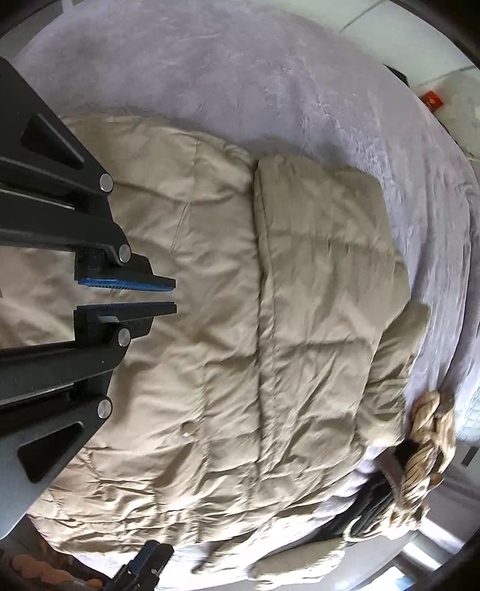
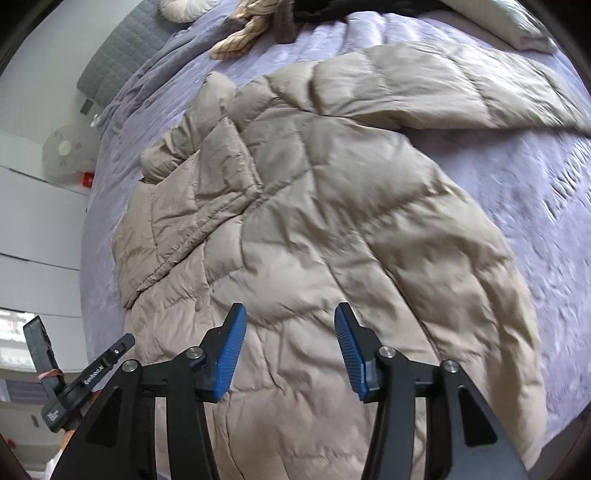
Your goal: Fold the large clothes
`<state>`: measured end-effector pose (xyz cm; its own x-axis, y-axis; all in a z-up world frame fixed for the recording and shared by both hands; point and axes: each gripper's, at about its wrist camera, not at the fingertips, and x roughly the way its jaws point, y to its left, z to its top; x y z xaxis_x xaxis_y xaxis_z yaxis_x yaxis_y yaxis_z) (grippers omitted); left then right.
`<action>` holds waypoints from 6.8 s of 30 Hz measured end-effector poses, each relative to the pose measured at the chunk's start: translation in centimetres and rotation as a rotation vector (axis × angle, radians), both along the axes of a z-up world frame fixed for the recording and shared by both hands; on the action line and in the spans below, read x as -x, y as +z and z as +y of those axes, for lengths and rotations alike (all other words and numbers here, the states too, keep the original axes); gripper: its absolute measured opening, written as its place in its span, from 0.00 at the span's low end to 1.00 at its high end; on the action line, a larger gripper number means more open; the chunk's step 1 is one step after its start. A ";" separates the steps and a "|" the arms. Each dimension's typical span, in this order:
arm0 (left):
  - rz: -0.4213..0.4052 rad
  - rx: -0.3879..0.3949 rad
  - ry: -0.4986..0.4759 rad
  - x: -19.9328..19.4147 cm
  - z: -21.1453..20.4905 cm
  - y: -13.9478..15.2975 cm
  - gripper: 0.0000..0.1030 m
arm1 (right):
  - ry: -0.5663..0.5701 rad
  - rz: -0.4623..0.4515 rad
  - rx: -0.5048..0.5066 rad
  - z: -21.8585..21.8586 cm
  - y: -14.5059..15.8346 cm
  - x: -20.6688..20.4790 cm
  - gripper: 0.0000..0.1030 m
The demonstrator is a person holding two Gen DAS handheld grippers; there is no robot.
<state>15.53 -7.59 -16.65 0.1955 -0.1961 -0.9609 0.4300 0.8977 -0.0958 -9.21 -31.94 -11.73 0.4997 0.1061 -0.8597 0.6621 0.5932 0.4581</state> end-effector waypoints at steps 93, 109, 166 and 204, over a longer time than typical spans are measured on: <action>-0.129 -0.079 0.115 -8.4 -3.5 -0.3 0.99 | 0.384 -0.160 0.195 6.8 -7.0 -23.0 0.10; -0.108 0.033 0.124 -10.2 -3.4 -1.4 0.99 | 0.033 -0.267 0.063 0.6 -3.2 -20.1 0.24; 0.003 0.216 0.016 -12.5 0.0 -0.2 0.13 | -0.012 -0.158 -0.128 -7.4 -10.0 -15.6 0.10; -0.030 0.085 -0.021 -12.7 -7.8 -6.2 0.13 | -0.013 -0.167 -0.047 -18.9 -9.5 -18.5 0.13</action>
<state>28.24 -15.36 -22.90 0.2190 -0.2813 -0.9343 0.4523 0.8777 -0.1583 9.28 -50.81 -21.22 0.6370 0.1368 -0.7586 0.5820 0.5599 0.5897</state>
